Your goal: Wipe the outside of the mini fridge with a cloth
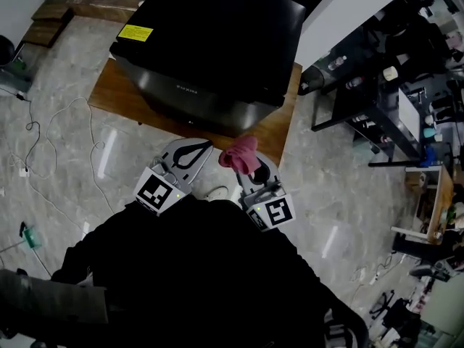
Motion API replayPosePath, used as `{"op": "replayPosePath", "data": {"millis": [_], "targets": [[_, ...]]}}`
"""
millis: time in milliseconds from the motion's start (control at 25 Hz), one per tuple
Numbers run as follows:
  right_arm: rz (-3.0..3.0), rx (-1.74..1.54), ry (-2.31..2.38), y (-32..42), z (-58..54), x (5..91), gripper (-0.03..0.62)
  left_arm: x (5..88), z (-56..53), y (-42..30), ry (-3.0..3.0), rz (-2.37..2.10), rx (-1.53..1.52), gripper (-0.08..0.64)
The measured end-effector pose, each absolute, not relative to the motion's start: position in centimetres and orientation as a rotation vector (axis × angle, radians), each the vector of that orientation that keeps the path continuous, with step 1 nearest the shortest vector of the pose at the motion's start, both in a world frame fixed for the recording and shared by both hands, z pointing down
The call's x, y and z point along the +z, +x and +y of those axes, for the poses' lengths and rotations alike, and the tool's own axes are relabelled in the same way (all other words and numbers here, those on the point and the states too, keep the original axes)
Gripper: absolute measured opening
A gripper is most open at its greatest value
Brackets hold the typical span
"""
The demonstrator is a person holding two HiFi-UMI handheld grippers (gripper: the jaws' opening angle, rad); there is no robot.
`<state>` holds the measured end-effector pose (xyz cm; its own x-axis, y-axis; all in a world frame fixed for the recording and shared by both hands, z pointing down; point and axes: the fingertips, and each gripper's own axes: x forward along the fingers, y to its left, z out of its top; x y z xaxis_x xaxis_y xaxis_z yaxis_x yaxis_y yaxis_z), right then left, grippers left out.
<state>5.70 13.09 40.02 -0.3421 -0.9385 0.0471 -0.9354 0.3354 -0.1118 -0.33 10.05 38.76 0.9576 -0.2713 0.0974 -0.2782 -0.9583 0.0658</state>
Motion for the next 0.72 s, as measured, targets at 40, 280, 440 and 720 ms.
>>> {"op": "replayPosePath", "data": {"millis": [40,280,440,720], "targets": [[2.548,-0.186,-1.791,5.7,12.9,39.9,0.084,38.3,9.8,-0.2,3.039,-0.439,0.135,0.002],[2.502,-0.132,-1.901,5.1,10.1,38.8,0.084,37.3,6.9,-2.2,3.027,-0.487,0.157,0.002],[2.404,-0.072,-2.053,4.8,6.9,37.6,0.086,37.0,4.2,-3.3,3.067,-0.377,0.135,0.002],[2.027,0.024,-2.511,7.3,2.8,35.9,0.087,37.1,1.2,-4.1,3.045,-0.017,0.102,0.002]]}}
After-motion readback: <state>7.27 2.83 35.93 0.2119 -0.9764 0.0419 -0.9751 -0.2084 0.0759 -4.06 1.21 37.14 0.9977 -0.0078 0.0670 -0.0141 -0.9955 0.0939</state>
